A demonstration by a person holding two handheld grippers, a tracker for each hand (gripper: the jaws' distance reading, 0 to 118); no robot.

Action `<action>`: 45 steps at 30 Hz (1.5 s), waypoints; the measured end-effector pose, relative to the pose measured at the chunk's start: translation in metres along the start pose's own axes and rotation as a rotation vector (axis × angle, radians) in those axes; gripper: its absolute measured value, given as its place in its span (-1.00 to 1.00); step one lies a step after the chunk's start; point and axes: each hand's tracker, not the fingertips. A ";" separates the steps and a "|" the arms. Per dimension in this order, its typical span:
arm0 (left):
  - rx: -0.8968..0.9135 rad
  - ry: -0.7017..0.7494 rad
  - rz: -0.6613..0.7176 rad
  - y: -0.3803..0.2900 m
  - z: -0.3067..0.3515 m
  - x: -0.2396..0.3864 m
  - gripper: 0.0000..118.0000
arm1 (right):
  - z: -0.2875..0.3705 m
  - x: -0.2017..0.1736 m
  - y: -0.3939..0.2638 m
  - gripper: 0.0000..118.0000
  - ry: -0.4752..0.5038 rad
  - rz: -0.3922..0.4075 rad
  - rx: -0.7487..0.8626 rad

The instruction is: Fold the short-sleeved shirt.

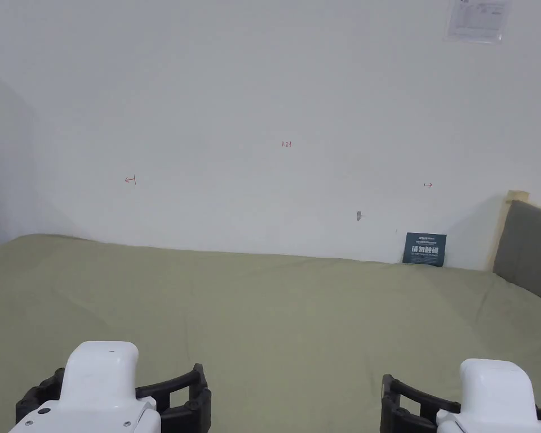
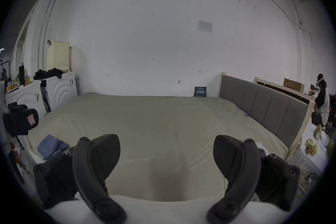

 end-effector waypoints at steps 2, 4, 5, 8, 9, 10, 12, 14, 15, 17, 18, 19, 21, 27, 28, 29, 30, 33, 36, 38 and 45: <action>-0.001 -0.001 0.003 0.000 0.000 -0.001 0.93 | 0.000 -0.001 0.000 0.81 0.005 -0.004 -0.002; -0.008 -0.001 0.002 0.000 -0.001 -0.001 0.93 | 0.000 -0.002 0.000 0.82 0.014 -0.004 -0.007; -0.009 -0.001 -0.001 0.000 -0.001 -0.001 0.93 | 0.000 -0.002 0.000 0.81 0.023 -0.004 -0.012; -0.009 -0.004 -0.002 -0.001 -0.001 -0.001 0.93 | -0.001 -0.002 0.000 0.82 0.019 -0.010 -0.018; -0.009 -0.003 -0.001 -0.001 -0.001 -0.001 0.93 | -0.001 -0.001 0.000 0.81 0.018 -0.011 -0.019; -0.007 -0.003 0.000 -0.001 -0.001 -0.002 0.93 | -0.002 -0.001 0.000 0.82 0.018 -0.014 -0.021; -0.008 -0.002 -0.001 0.000 -0.001 -0.002 0.93 | -0.002 -0.001 0.000 0.82 0.017 -0.014 -0.024; -0.008 0.000 -0.003 0.000 -0.001 -0.003 0.93 | -0.002 -0.002 0.001 0.82 0.013 -0.011 -0.022; -0.009 0.000 -0.003 0.001 -0.001 -0.003 0.93 | -0.002 -0.002 0.002 0.82 0.012 -0.007 -0.022; -0.011 -0.004 -0.004 0.001 -0.001 -0.003 0.93 | -0.001 -0.003 0.003 0.82 0.015 -0.004 -0.019; -0.011 -0.002 -0.004 0.001 -0.001 -0.003 0.93 | -0.001 -0.003 0.004 0.82 0.013 -0.001 -0.019; -0.010 -0.002 -0.005 0.001 -0.001 -0.003 0.93 | -0.002 -0.004 0.004 0.82 0.010 0.002 -0.018; -0.008 -0.005 -0.003 0.002 0.000 -0.003 0.93 | -0.002 -0.005 0.004 0.82 0.009 0.008 -0.019; -0.012 -0.012 -0.007 0.002 0.000 -0.003 0.93 | -0.001 -0.007 0.004 0.82 0.018 0.016 -0.020; -0.013 -0.013 -0.003 0.002 0.000 -0.003 0.93 | -0.002 -0.008 0.003 0.82 0.017 0.018 -0.022; -0.013 -0.014 -0.002 0.002 0.000 -0.003 0.93 | -0.002 -0.008 0.002 0.82 0.014 0.019 -0.024; -0.015 -0.015 -0.001 0.002 0.000 -0.003 0.93 | -0.002 -0.009 0.001 0.82 0.011 0.021 -0.026; -0.020 -0.018 0.001 0.001 -0.001 -0.003 0.93 | -0.003 -0.009 -0.001 0.82 0.005 0.017 -0.032; -0.021 -0.015 0.003 0.000 -0.001 -0.003 0.93 | -0.004 -0.008 -0.002 0.82 0.020 -0.004 -0.046; -0.022 -0.018 0.008 -0.001 -0.002 -0.004 0.93 | -0.003 -0.007 -0.003 0.82 0.033 -0.016 -0.048; -0.031 -0.011 0.007 -0.003 -0.004 -0.004 0.93 | -0.007 -0.007 -0.001 0.82 0.017 -0.016 -0.057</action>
